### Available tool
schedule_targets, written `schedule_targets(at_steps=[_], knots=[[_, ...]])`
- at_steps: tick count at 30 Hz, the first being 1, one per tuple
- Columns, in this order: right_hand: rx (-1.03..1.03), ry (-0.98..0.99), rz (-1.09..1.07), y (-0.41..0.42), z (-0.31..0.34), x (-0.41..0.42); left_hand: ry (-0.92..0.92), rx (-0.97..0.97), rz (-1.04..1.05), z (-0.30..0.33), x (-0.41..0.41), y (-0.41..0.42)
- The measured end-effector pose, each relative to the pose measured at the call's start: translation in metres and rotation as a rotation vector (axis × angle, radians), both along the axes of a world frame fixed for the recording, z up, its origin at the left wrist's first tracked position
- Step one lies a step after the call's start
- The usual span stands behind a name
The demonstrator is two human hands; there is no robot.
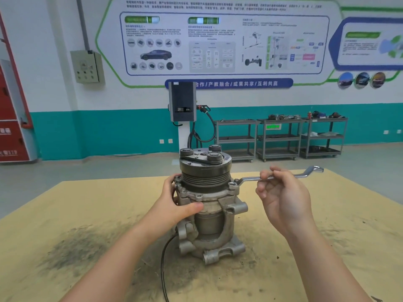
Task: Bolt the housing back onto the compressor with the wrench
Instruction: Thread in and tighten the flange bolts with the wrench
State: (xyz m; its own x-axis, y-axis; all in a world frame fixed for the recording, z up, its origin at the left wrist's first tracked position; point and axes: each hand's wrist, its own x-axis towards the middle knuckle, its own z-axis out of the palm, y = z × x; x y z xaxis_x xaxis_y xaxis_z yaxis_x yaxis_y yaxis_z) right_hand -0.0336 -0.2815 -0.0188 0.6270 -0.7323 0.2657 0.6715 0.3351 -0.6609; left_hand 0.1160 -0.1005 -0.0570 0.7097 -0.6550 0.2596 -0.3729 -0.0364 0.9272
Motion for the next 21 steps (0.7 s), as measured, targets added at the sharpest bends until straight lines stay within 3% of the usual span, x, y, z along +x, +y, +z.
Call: schedule_targets(at_steps=[8,11,15,17,21], knots=[[-0.258,-0.067,-0.406,0.026,-0.01,-0.002,0.04,-0.166,0.063,-0.012,-0.013,-0.002],[-0.622,-0.107,-0.635,0.05,-0.024,0.003,0.024,-0.225,0.169,-0.017,-0.03,-0.006],[-1.212,0.07,-0.775,0.067,-0.035,0.013,0.022,-0.306,0.265,-0.019,-0.05,-0.011],[-1.214,0.12,-0.737,0.07,-0.032,0.011,0.011,-0.317,0.3,-0.02,-0.055,-0.01],[-0.81,0.055,-0.573,0.052,-0.01,-0.007,-0.013,-0.341,0.283,-0.023,-0.056,-0.008]])
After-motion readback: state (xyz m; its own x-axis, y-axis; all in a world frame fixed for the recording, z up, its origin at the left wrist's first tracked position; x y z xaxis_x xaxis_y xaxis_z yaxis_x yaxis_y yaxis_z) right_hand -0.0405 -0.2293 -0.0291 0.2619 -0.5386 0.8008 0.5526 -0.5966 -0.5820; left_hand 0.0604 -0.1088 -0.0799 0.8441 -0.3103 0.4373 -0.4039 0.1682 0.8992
